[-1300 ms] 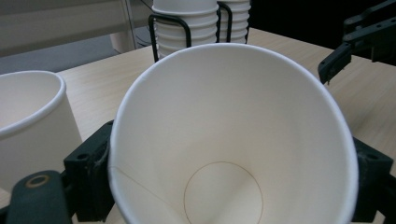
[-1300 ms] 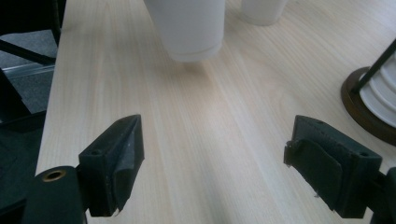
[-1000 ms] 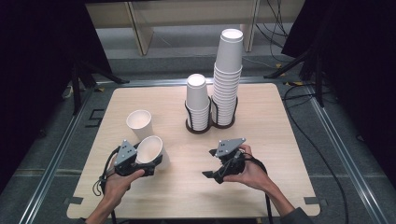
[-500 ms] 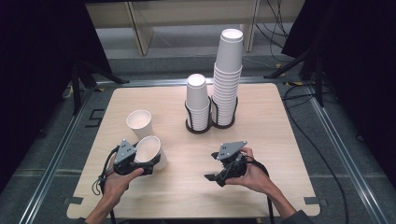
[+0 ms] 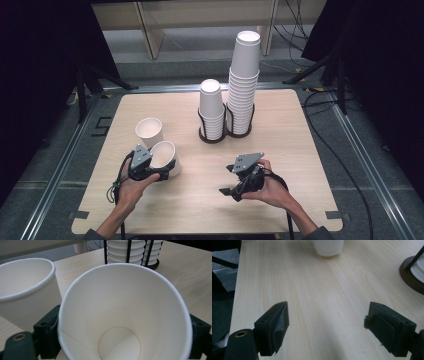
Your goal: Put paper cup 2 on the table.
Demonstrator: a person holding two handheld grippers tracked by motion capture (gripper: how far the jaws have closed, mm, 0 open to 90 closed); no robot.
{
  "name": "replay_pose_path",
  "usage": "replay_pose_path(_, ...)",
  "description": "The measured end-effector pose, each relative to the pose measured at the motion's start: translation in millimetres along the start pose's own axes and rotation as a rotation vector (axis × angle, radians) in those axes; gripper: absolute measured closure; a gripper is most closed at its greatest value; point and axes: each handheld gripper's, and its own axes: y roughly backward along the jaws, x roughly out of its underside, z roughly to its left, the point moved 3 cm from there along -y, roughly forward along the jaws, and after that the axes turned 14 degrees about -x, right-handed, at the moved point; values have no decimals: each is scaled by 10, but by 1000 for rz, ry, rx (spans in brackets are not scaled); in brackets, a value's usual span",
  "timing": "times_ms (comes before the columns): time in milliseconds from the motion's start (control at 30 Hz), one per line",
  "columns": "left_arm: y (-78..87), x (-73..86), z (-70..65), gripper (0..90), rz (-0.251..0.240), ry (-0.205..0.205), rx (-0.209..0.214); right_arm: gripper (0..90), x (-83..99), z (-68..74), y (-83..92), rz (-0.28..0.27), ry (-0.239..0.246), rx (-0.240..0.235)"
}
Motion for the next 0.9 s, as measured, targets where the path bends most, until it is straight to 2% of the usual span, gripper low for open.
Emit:
replay_pose_path(33,-5,-9,7,125,19,-5,-15,189,1,-1,0,1,0,1)
replay_pose_path(167,-86,-21,9,123,23,-1,-17,190,6,4,-4,2,-6,-3)
replay_pose_path(367,-201,-45,31,119,28,1,-51,192,12,8,-17,7,-6,-7)
replay_pose_path(467,-260,-43,30,115,28,4,-55,192,11,9,-17,5,-4,-10)
replay_pose_path(700,-324,-28,7,83,1,-22,-61,192,14,10,-9,0,-1,-13)
replay_pose_path(767,-341,-8,7,82,-12,-18,-58,192,14,17,-8,3,0,-16)
replay_pose_path(800,-338,2,12,83,-4,-20,-65,192,14,19,-8,3,4,-18)
replay_pose_path(900,-359,25,21,102,-16,-12,-51,193,17,21,-8,4,3,-21)
